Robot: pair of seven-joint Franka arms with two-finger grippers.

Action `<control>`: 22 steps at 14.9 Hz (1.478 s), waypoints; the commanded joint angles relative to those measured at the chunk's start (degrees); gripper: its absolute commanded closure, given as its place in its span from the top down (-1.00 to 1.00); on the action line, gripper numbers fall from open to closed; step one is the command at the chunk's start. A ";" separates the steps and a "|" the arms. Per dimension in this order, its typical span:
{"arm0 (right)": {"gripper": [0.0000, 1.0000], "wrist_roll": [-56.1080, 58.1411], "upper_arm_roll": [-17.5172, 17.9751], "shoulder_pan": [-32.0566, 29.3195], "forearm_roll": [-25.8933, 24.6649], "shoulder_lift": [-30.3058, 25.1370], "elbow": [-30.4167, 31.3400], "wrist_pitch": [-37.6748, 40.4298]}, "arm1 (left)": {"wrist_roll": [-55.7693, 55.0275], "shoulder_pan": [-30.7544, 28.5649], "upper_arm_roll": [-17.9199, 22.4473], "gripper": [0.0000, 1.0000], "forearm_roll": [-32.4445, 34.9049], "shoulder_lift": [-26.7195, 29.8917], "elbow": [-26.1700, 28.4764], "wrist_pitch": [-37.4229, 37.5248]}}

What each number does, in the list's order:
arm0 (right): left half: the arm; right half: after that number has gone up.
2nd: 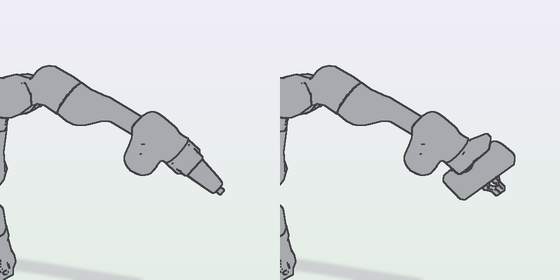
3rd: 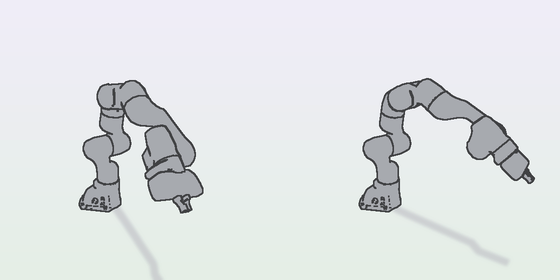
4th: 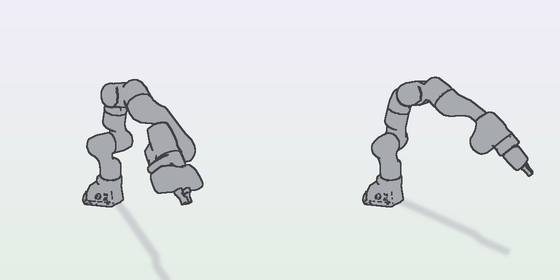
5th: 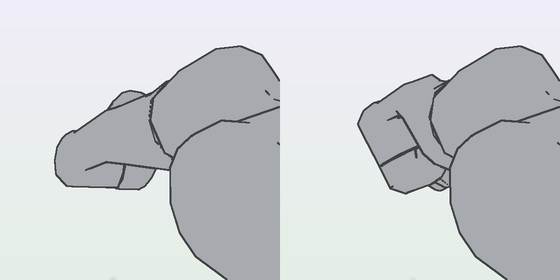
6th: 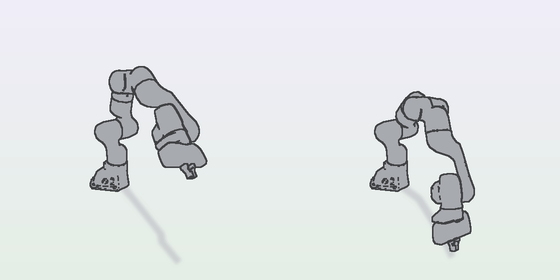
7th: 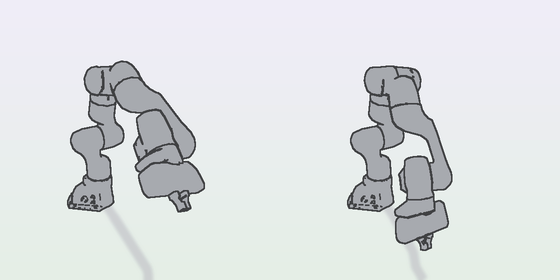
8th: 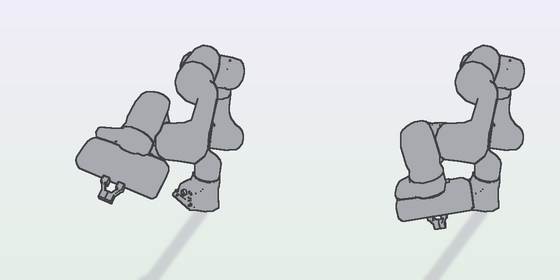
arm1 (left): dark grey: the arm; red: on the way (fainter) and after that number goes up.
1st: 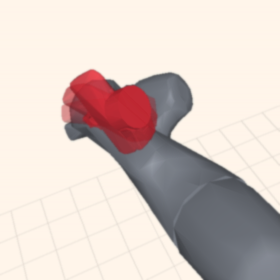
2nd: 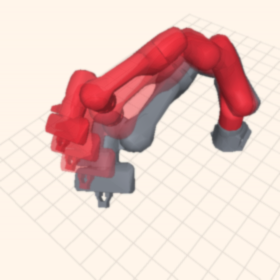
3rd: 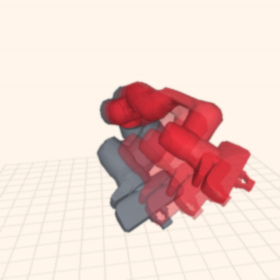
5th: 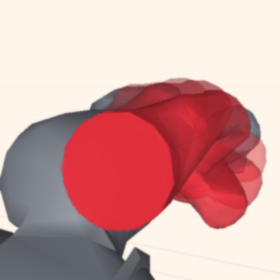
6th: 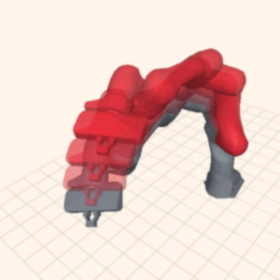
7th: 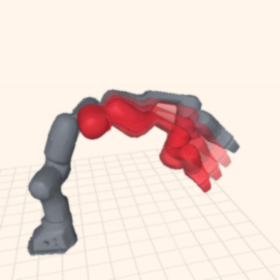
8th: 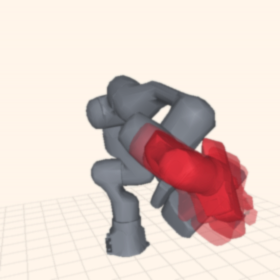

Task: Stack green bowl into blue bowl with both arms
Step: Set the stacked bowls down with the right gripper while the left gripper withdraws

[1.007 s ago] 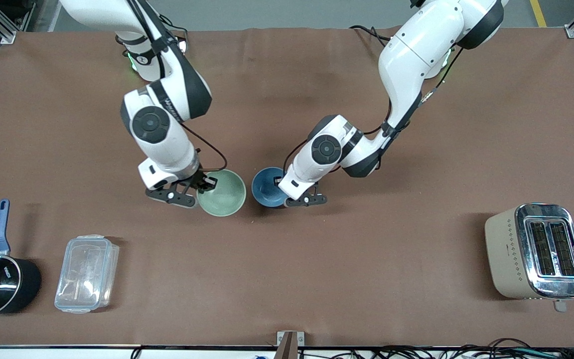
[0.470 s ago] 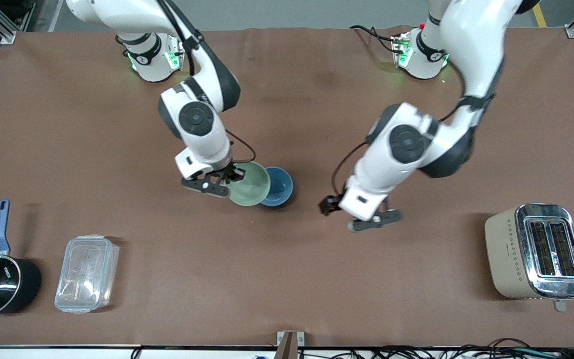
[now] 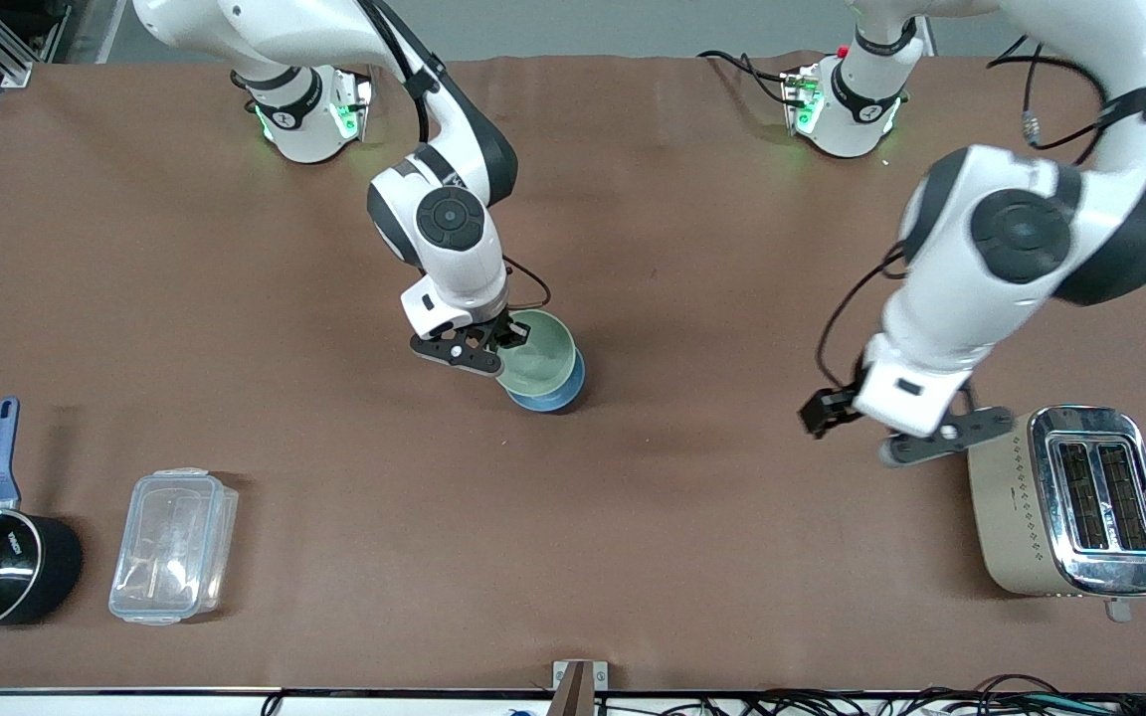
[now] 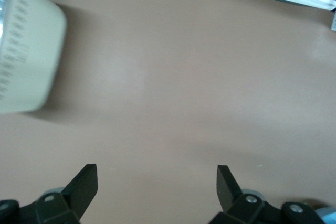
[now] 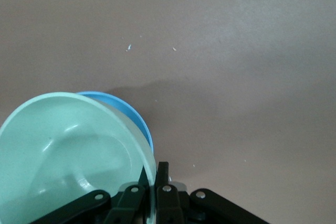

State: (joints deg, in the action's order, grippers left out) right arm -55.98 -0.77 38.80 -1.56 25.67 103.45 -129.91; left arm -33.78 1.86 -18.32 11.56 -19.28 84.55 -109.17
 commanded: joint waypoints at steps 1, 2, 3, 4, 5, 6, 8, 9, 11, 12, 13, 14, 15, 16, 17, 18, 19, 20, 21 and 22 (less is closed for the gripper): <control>-0.99 -2.64 -0.37 0.66 -0.37 2.28 -1.14 -2.18 | 5.81 -1.15 0.04 1.00 0.31 7.40 1.67 7.10; -0.99 -2.73 -0.37 0.84 -0.38 2.28 -1.14 -2.36 | 8.27 -3.16 -0.31 1.00 0.05 8.63 1.23 10.18; -0.99 -2.74 -0.37 0.84 -0.38 2.28 -1.05 -2.36 | 10.90 -4.31 -0.48 1.00 -1.17 9.51 1.05 12.03; -0.99 -2.82 -0.37 0.93 -0.38 2.28 -1.14 -2.45 | 13.10 -4.84 -0.22 1.00 -2.40 10.83 0.88 12.75; -0.99 -2.82 -0.37 1.36 -0.20 2.63 -1.14 -2.45 | 14.78 -5.28 -0.05 1.00 -2.85 11.80 0.87 13.63; -0.99 -2.91 -0.37 1.63 -0.11 2.72 -1.14 -2.45 | 16.01 -5.46 -0.05 1.00 -2.85 12.59 0.79 15.55; -0.98 -3.78 -0.37 1.72 -0.11 2.72 -1.14 -2.63 | 17.34 -6.25 0.04 1.00 -2.94 14.09 0.70 17.93; -0.98 -4.14 -0.37 1.98 -0.11 2.72 -1.14 -2.63 | 18.56 -7.30 -0.13 1.00 -3.03 14.27 0.70 18.55; -0.98 -4.14 -0.37 2.25 -0.37 2.98 -1.14 -2.63 | 22.25 -9.41 0.04 1.00 -5.13 15.40 0.70 20.22; -0.98 -4.14 -0.37 2.25 -0.46 3.33 -1.14 -2.63 | 24.01 -11.16 -0.05 1.00 -6.36 15.93 0.79 20.49; -0.98 -4.14 -0.37 2.25 -0.55 3.42 -1.23 -2.72 | 25.68 -12.05 -0.05 1.00 -7.41 16.46 0.70 21.36; -0.98 -4.14 -0.37 2.25 -0.55 3.60 -1.14 -3.41 | 27.87 -12.14 0.74 1.00 -8.30 16.99 0.87 21.89; -0.98 -4.23 -0.37 2.33 -0.47 3.95 -1.14 -4.12 | 29.89 -11.53 2.66 1.00 -8.83 18.56 1.66 21.98; -0.98 -4.32 -0.37 2.51 -0.46 4.30 -1.14 -4.38 | 30.96 -10.31 4.33 1.00 -8.92 19.79 3.23 21.98; -0.97 -4.84 -0.37 2.68 -0.55 4.48 -1.14 -4.39 | 31.23 -8.47 6.00 1.00 -9.01 20.85 4.55 21.98; -0.97 -5.19 -0.37 2.69 -0.64 4.48 -1.23 -4.39 | 31.32 -6.80 8.11 1.00 -9.09 21.56 5.44 21.98; -0.95 -5.20 -0.37 2.69 -0.64 4.48 -1.23 -4.30 | 31.76 -5.48 9.35 1.00 -9.10 22.43 6.66 22.16; -0.91 -5.20 -0.37 2.69 -0.73 4.48 -1.23 -4.21 | 32.37 -4.16 10.75 1.00 -9.10 23.31 8.07 22.25; -0.82 -5.11 -0.37 2.69 -0.73 4.48 -1.23 -4.21 | 32.81 -2.49 12.77 1.00 -9.10 24.10 9.21 22.16; -0.65 -5.11 -0.37 2.69 -0.73 4.48 -1.23 -4.21 | 32.90 -1.08 14.26 1.00 -9.18 24.63 9.92 22.16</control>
State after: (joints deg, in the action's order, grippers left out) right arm -59.74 -0.81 40.91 -1.60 29.90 103.01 -134.24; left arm -2.28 -1.86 -7.34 3.46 2.27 90.74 -86.73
